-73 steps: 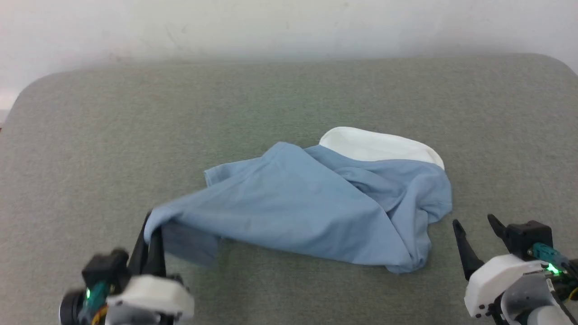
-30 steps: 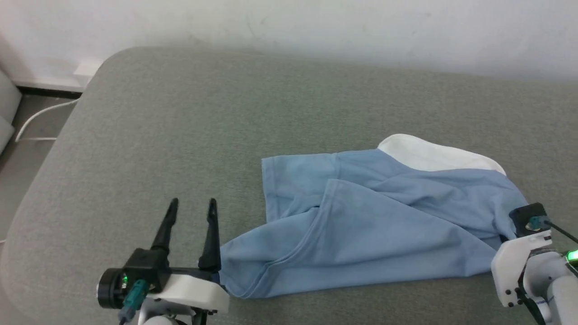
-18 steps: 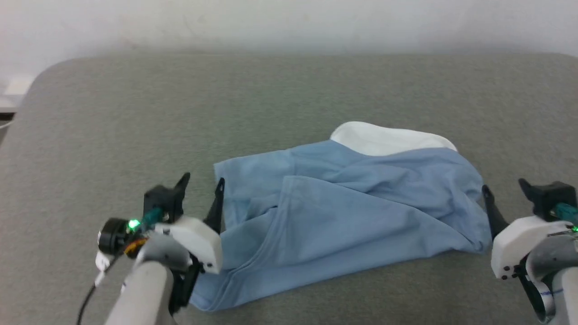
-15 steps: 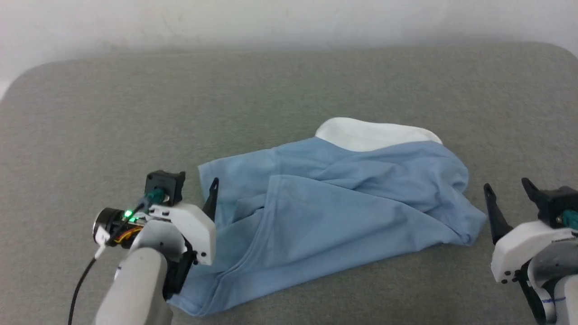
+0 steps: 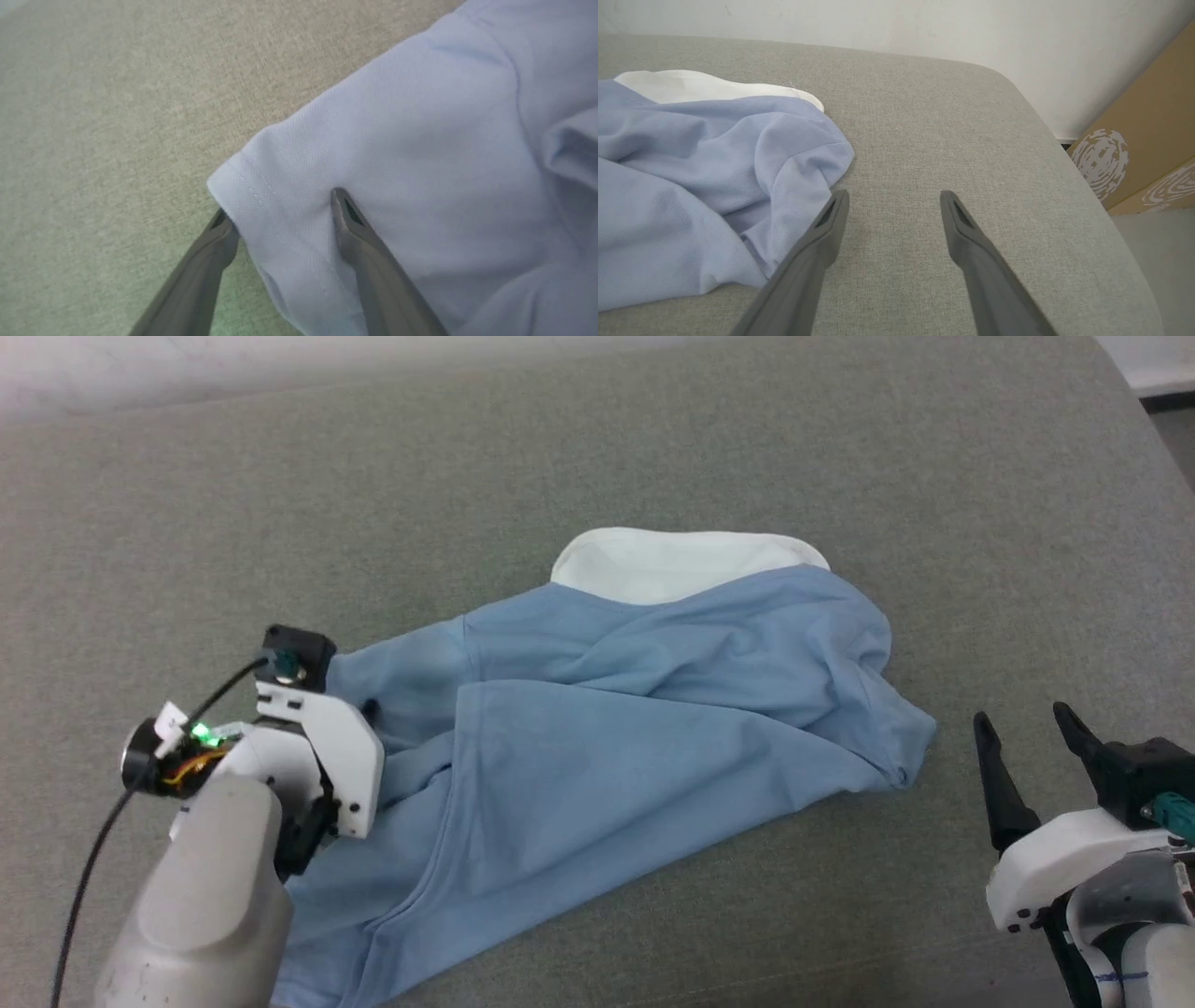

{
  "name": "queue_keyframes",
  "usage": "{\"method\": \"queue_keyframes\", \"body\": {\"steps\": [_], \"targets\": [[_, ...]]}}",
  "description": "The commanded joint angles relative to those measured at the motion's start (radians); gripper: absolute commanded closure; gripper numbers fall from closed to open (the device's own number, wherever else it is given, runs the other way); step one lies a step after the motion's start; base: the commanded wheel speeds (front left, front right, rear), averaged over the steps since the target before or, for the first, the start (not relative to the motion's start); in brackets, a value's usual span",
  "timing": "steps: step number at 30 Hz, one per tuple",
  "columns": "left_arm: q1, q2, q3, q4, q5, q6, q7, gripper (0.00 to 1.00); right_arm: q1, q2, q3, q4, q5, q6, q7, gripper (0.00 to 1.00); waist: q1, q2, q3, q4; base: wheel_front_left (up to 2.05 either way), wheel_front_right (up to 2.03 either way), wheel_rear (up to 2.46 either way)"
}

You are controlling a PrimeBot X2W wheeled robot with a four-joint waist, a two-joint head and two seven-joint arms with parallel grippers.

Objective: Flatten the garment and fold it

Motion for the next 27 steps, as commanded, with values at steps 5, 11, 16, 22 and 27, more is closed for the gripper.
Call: {"method": "queue_keyframes", "body": {"steps": [5,11,16,22,27], "targets": [[-0.002,0.002,0.029,0.005,-0.022,0.020,-0.128,1.00,0.005,0.007,0.001,0.008,0.001,-0.002,-0.008,0.00,0.0001,0.0000,0.021,-0.006,0.00,0.00,0.00],[-0.041,0.017,0.141,-0.077,-0.049,0.118,-0.396,1.00,0.010,-0.005,0.003,0.021,-0.005,-0.002,0.000,0.00,0.0001,0.0000,-0.015,0.041,0.00,0.00,0.00],[-0.029,0.042,0.244,-0.112,-0.091,0.179,-0.525,1.00,0.016,-0.016,0.012,0.023,-0.005,-0.002,0.013,0.00,0.0001,0.0000,-0.036,0.080,0.00,0.00,0.00],[0.043,0.059,0.300,-0.072,-0.115,0.227,-0.535,0.00,0.011,-0.034,0.035,0.030,0.001,-0.002,0.028,0.00,0.0001,0.0000,-0.035,0.117,0.00,0.00,0.00],[0.083,0.020,0.288,-0.076,-0.123,0.228,-0.588,0.00,-0.020,-0.070,0.071,0.038,0.020,-0.002,0.041,0.00,0.0001,0.0000,-0.037,0.152,0.00,0.00,0.00]]}}
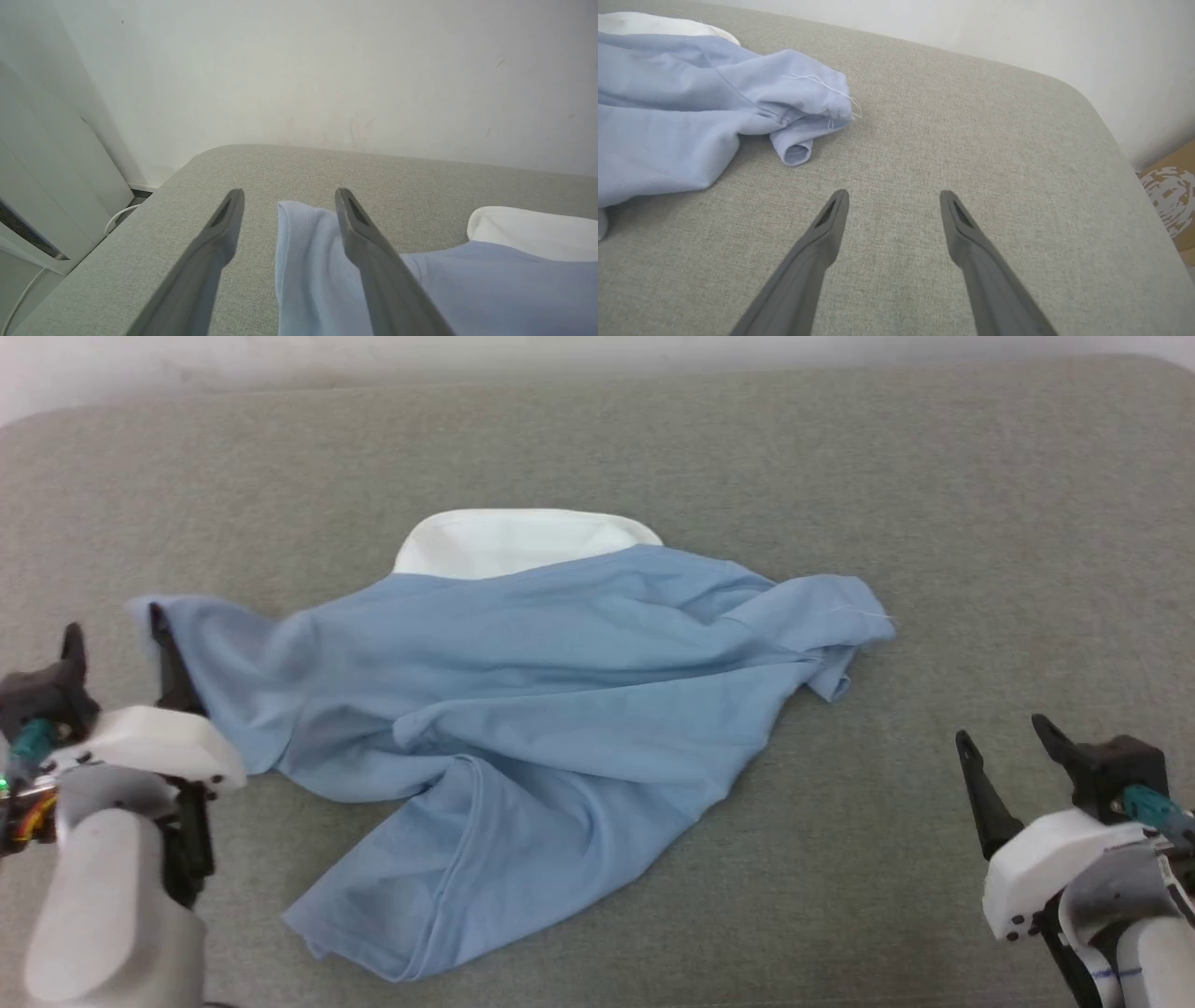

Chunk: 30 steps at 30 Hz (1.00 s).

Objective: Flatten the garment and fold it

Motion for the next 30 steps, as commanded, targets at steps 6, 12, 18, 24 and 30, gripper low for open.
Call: {"method": "queue_keyframes", "body": {"steps": [6,12,18,24,30], "targets": [[0.080,-0.074,-0.048,-0.140,0.012,-0.028,-0.069,0.00,-0.076,-0.054,0.101,-0.002,0.085,-0.002,0.055,0.00,0.0000,0.0000,-0.020,0.090,0.00,0.00,0.00],[0.213,-0.157,-0.121,-0.299,0.059,-0.040,-0.074,0.00,-0.160,-0.157,0.284,0.057,0.162,-0.002,0.160,0.00,0.0000,0.0000,-0.033,0.177,0.00,0.00,0.00],[0.303,-0.216,-0.160,-0.361,0.067,-0.039,-0.075,0.00,-0.254,-0.205,0.355,0.202,0.236,-0.002,0.249,0.00,0.0000,0.0000,-0.034,0.264,0.00,0.00,0.00],[0.333,-0.234,-0.172,-0.359,0.072,-0.040,-0.075,0.00,-0.299,-0.213,0.396,0.342,0.312,-0.002,0.301,0.00,0.0000,0.0000,-0.027,0.324,0.00,0.00,0.00],[0.347,-0.238,-0.158,-0.346,0.077,-0.045,-0.075,0.00,-0.305,-0.210,0.476,0.384,0.376,-0.002,0.284,1.00,0.0000,0.0000,-0.043,0.326,0.00,0.00,0.00]]}}
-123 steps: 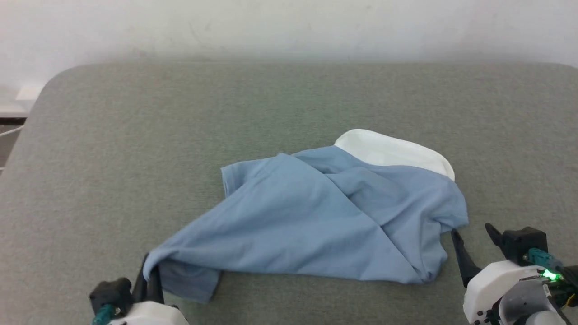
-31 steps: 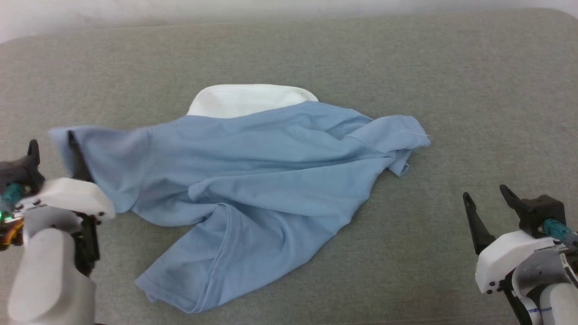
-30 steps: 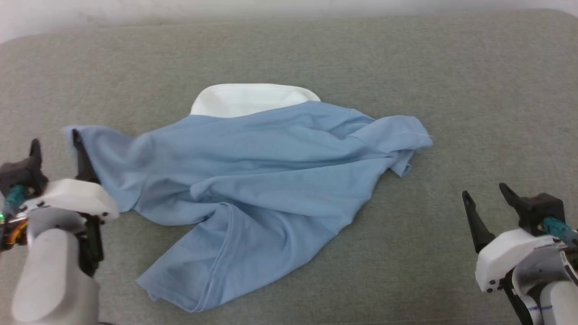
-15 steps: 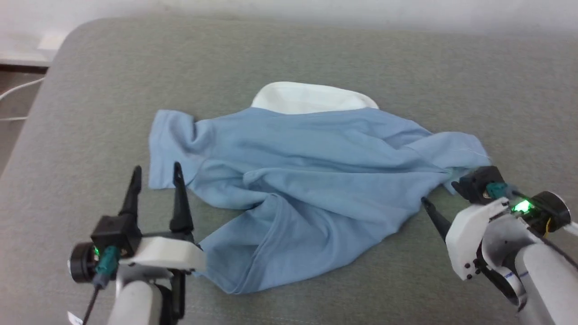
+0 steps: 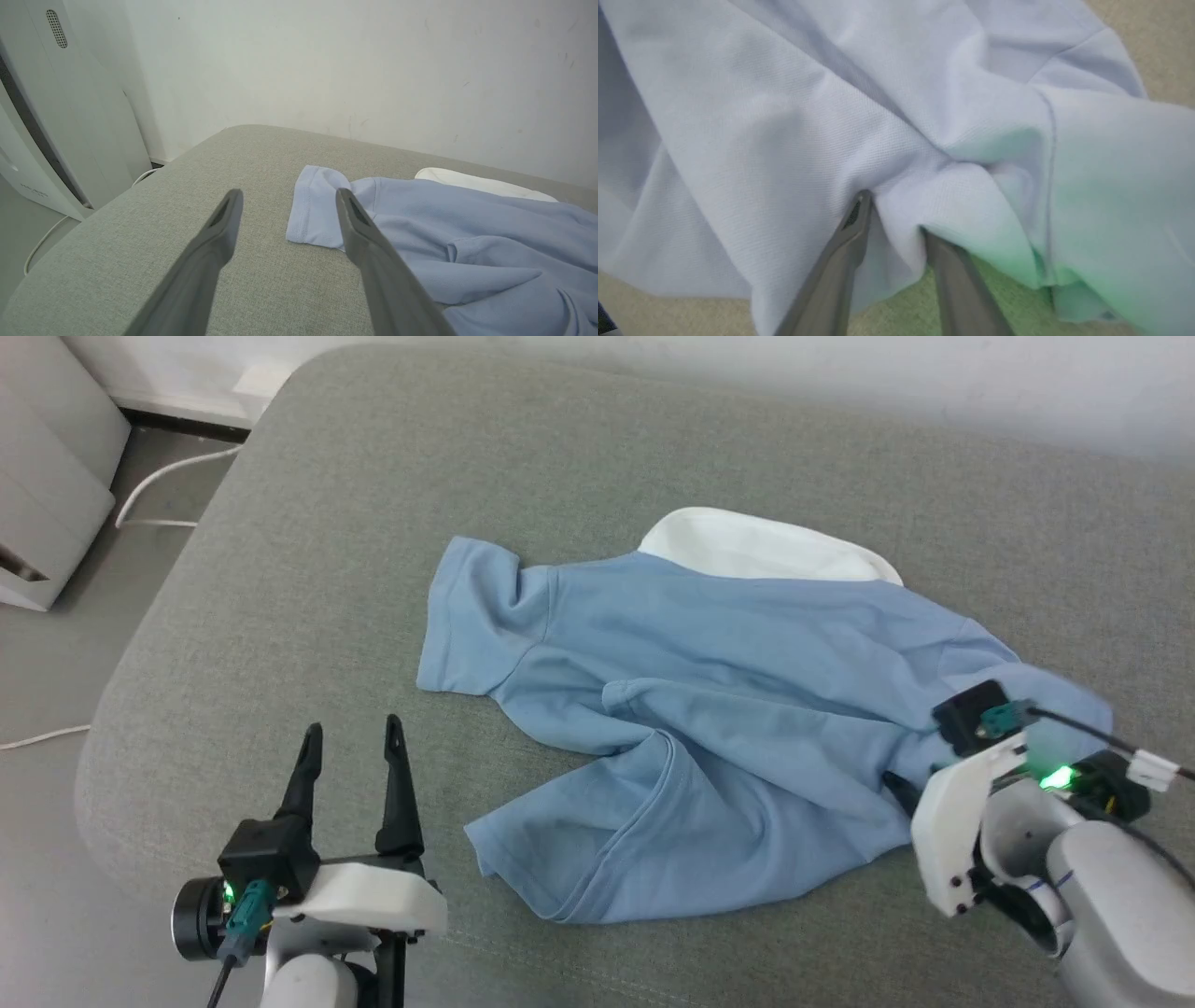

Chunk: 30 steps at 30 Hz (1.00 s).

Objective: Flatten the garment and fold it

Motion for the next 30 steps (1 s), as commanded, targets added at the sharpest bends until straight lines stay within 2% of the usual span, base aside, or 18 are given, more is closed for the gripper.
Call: {"method": "queue_keyframes", "body": {"steps": [1,5,13,14,15,22,27,30], "targets": [[0.014,-0.006,0.003,0.007,0.013,-0.009,-0.005,0.00,0.015,0.007,0.031,0.016,0.008,-0.001,0.001,1.00,0.0000,0.0000,-0.015,-0.007,0.00,0.00,0.00],[0.019,-0.008,0.006,0.018,0.015,-0.017,-0.005,0.00,0.033,0.030,0.073,-0.031,0.050,-0.001,0.001,1.00,0.0000,0.0000,-0.047,-0.034,0.00,0.00,0.00],[0.023,-0.016,0.001,0.035,0.016,-0.023,-0.005,0.00,0.109,0.070,0.190,-0.212,0.121,-0.001,0.071,1.00,0.0000,0.0000,-0.089,-0.075,0.00,0.00,0.00],[0.024,-0.017,0.001,0.037,0.014,-0.023,-0.005,0.00,0.117,0.074,0.191,-0.219,0.121,-0.001,0.077,0.26,0.0000,0.0000,-0.092,-0.078,0.00,0.00,0.00],[0.026,-0.018,0.001,0.039,0.014,-0.024,-0.005,0.00,0.125,0.073,0.192,-0.220,0.113,-0.001,0.089,0.00,0.0000,0.0000,-0.094,-0.080,0.00,0.00,0.00],[0.038,-0.020,0.013,0.046,0.010,-0.029,-0.005,0.00,0.161,0.019,0.123,-0.273,0.081,-0.001,0.183,0.00,0.0000,0.0000,-0.103,-0.092,0.00,0.00,0.00],[0.040,-0.022,0.019,0.046,0.010,-0.033,-0.005,0.00,0.221,-0.055,-0.033,-0.377,0.070,-0.001,0.344,0.00,0.0000,0.0000,-0.101,-0.094,0.00,0.00,0.00],[0.033,-0.024,0.014,0.042,0.007,-0.036,-0.005,0.00,0.231,-0.073,-0.148,-0.432,0.034,-0.001,0.394,0.00,0.0000,0.0000,-0.086,-0.088,0.00,0.00,0.00]]}}
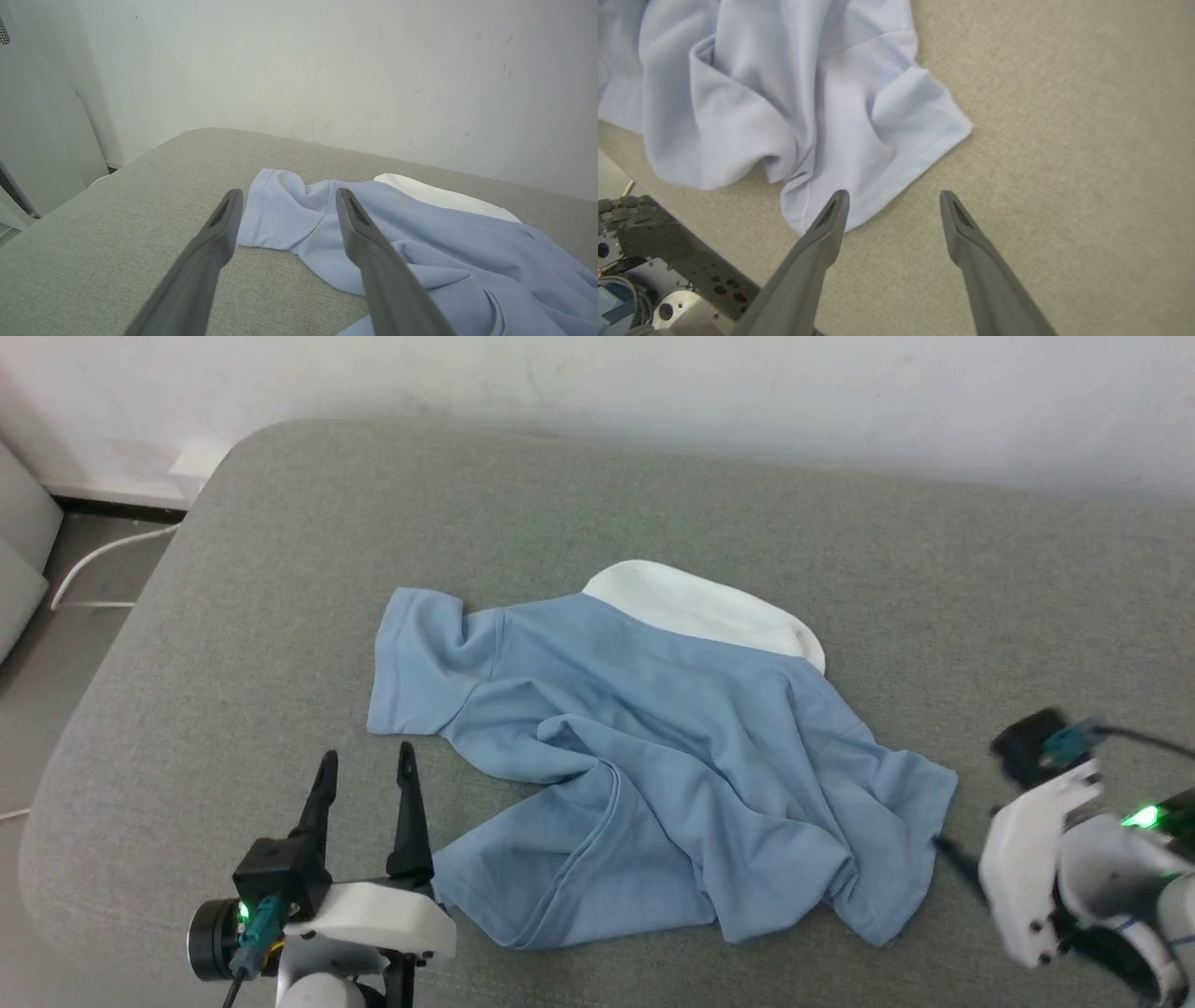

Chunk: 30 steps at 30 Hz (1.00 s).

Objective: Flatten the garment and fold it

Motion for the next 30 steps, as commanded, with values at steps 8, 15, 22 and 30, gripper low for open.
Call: {"method": "queue_keyframes", "body": {"steps": [8,15,22,30], "targets": [[-0.024,-0.010,-0.021,-0.007,-0.006,-0.012,-0.005,0.00,-0.089,0.058,-0.082,0.080,-0.051,-0.001,-0.039,0.00,0.0000,0.0000,0.073,0.040,0.00,0.00,0.00],[-0.047,-0.012,-0.032,-0.012,-0.006,-0.011,-0.005,0.00,-0.172,0.054,-0.051,0.275,-0.128,-0.001,-0.128,0.00,0.0000,0.0000,0.121,0.082,0.00,0.00,0.00],[-0.046,-0.013,-0.032,-0.012,-0.011,-0.003,-0.005,0.00,-0.174,0.064,0.014,0.396,-0.100,-0.001,-0.170,1.00,0.0000,0.0000,0.121,0.087,0.00,0.00,0.00],[-0.037,-0.013,-0.011,-0.001,-0.007,-0.012,-0.005,0.00,-0.191,-0.001,-0.045,0.420,-0.162,-0.001,-0.268,1.00,0.0000,0.0000,0.061,0.015,0.00,0.00,0.00]]}}
